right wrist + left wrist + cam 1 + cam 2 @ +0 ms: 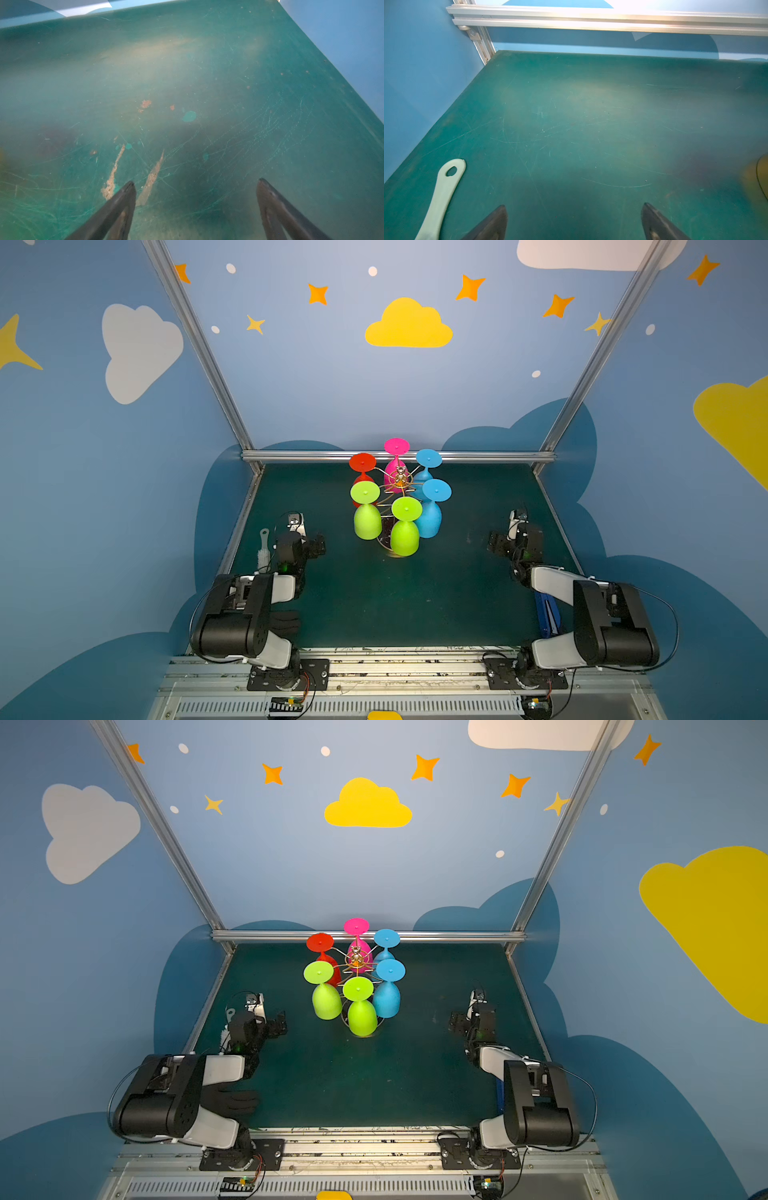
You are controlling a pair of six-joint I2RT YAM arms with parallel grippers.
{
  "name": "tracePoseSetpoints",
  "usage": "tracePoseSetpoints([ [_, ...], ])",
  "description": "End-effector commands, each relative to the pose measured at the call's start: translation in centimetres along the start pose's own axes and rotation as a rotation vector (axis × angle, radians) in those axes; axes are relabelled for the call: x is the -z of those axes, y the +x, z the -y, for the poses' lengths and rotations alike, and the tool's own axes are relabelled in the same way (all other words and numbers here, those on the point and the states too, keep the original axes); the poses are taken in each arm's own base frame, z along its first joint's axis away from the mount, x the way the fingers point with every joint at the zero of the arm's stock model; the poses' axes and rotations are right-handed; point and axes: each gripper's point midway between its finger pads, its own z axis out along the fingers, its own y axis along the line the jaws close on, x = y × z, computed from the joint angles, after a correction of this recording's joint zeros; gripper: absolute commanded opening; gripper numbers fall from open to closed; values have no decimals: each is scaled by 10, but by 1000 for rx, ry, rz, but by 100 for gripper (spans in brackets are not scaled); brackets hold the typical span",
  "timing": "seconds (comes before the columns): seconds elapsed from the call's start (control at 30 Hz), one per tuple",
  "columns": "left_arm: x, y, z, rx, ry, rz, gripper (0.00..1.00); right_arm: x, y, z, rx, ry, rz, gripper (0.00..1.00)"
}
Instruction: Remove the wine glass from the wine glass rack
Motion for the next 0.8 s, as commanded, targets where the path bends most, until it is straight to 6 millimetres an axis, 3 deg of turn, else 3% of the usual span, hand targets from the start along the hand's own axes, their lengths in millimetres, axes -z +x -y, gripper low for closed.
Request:
tracePoseSetpoints([
  [0.0,-4,-9,-1,4,-8,25,100,-2,-11,-5,6,-17,27,89],
  [0.67,-2,-10,0,0,-4,31,100,-1,-11,-5,5,-17,31,92],
  [0.77,2,-17,0,7,-3,46,100,1,-14,-3,1,1,39,92],
])
